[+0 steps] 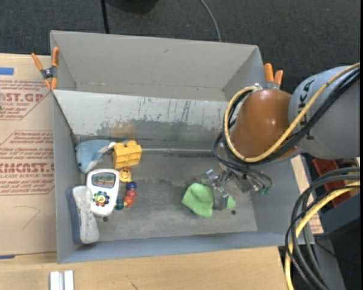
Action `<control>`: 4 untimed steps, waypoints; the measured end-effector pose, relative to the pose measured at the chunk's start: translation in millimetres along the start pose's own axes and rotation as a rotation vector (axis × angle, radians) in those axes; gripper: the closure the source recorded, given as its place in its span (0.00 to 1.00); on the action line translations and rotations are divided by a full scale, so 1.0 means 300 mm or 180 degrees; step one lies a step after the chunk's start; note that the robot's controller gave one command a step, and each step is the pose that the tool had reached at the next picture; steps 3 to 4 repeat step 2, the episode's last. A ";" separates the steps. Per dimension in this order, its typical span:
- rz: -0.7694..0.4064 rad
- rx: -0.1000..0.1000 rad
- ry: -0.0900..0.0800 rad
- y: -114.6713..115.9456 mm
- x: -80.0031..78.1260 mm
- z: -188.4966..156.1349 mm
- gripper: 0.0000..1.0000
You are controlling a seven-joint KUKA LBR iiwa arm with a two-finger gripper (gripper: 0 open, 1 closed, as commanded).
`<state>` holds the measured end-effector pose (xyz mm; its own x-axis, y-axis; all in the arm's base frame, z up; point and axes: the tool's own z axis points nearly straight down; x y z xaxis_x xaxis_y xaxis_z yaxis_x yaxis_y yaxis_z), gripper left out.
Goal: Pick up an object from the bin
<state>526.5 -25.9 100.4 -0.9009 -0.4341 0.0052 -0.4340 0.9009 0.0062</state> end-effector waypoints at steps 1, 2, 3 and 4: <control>0.0000 0.0010 -0.0018 -0.002 -0.005 -0.075 1.00; 0.0002 0.0017 -0.0032 -0.004 -0.008 -0.126 1.00; 0.0002 0.0017 -0.0032 -0.004 -0.008 -0.126 1.00; 0.0002 0.0017 -0.0032 -0.004 -0.008 -0.126 1.00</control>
Offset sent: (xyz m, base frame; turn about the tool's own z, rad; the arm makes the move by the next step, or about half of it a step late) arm 0.0000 0.0000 0.0586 0.0000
